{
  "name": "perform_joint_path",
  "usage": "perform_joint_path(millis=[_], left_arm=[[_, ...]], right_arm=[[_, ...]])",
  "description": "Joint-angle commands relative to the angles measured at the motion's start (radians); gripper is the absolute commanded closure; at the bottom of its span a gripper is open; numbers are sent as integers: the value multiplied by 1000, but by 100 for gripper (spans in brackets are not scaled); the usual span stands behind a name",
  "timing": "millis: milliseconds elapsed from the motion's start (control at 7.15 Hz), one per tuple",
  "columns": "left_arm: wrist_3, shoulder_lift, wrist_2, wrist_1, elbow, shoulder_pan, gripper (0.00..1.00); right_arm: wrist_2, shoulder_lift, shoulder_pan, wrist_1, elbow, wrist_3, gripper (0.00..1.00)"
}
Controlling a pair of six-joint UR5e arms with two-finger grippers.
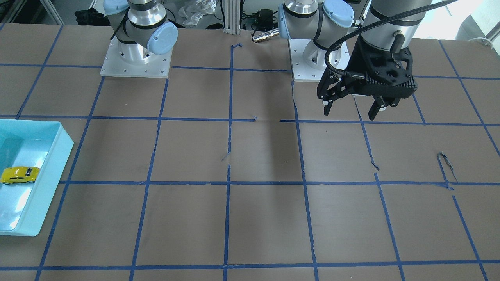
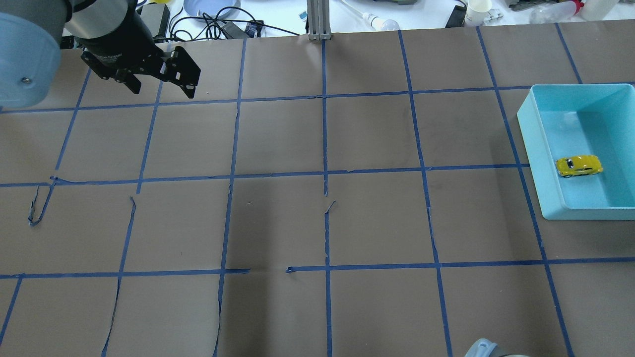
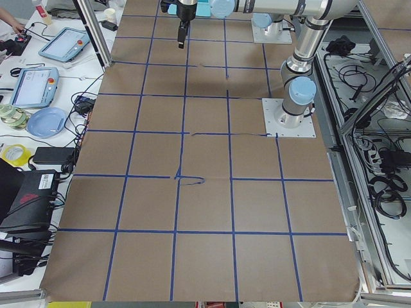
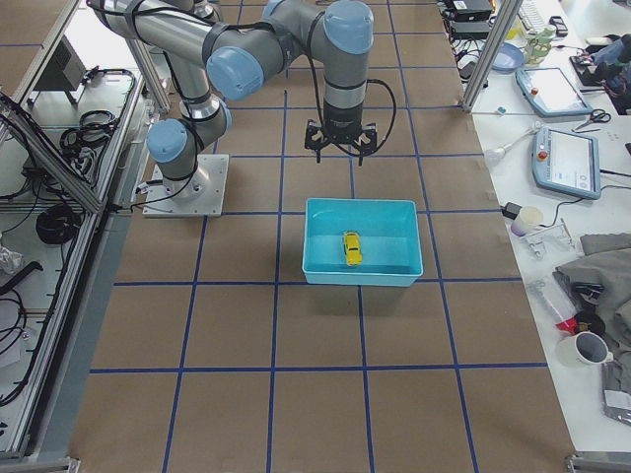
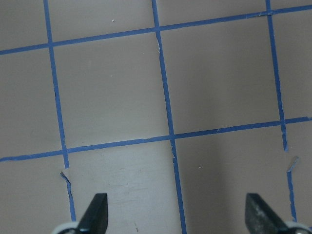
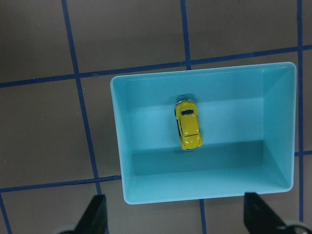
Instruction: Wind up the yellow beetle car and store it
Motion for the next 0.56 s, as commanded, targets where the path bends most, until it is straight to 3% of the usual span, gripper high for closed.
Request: perform_joint_path(millis=[0, 420], left_arm=[[2, -3, 0, 3, 1, 1, 0], [2, -6, -2, 11, 6, -2, 0]], right_arm=[[10, -11, 72, 89, 10, 254, 0], [11, -31, 266, 90, 5, 570, 0]])
